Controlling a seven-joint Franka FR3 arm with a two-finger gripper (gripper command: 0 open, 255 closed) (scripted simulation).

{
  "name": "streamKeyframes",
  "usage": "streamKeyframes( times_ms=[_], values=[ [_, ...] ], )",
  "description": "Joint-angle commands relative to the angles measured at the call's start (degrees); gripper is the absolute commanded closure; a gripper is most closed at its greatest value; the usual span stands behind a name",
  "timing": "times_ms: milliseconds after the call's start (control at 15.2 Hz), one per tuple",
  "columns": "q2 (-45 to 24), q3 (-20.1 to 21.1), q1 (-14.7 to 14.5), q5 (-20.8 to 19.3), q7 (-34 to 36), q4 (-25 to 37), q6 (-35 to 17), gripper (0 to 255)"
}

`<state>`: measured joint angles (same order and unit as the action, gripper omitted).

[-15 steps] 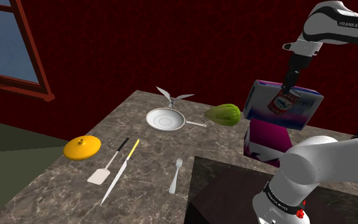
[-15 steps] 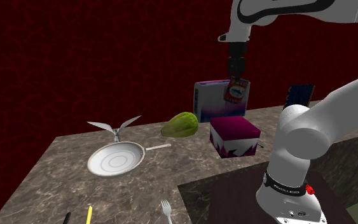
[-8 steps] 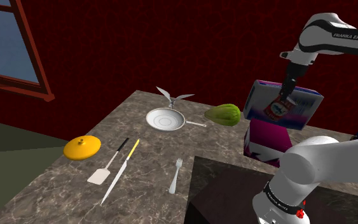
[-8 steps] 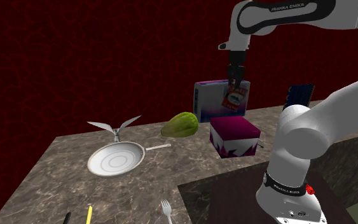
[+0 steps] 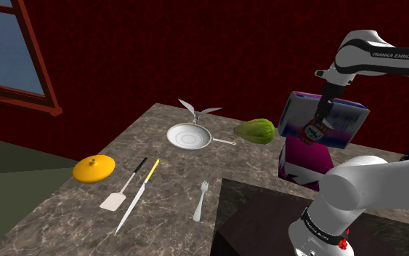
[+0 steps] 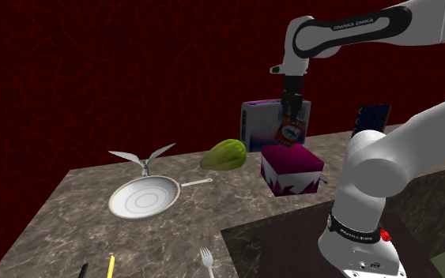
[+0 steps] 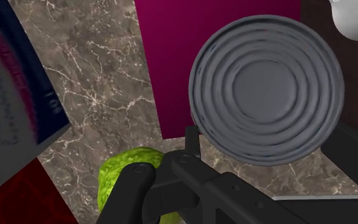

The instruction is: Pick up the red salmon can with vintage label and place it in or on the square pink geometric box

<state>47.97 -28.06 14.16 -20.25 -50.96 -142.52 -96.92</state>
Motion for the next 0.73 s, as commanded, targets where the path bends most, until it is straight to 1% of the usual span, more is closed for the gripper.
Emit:
streamKeyframes(
  times_ms=[0, 396, 660],
  values=[
    [0.14, -0.40, 0.17, -0.41, 0.17, -1.61, -1.52, 255],
    [-0.04, -1.90, 0.63, -1.74, 0.41, -5.66, -5.77, 255],
    [-0.05, -1.89, 0.65, -1.73, 0.40, -5.66, -5.78, 255]
  ],
)
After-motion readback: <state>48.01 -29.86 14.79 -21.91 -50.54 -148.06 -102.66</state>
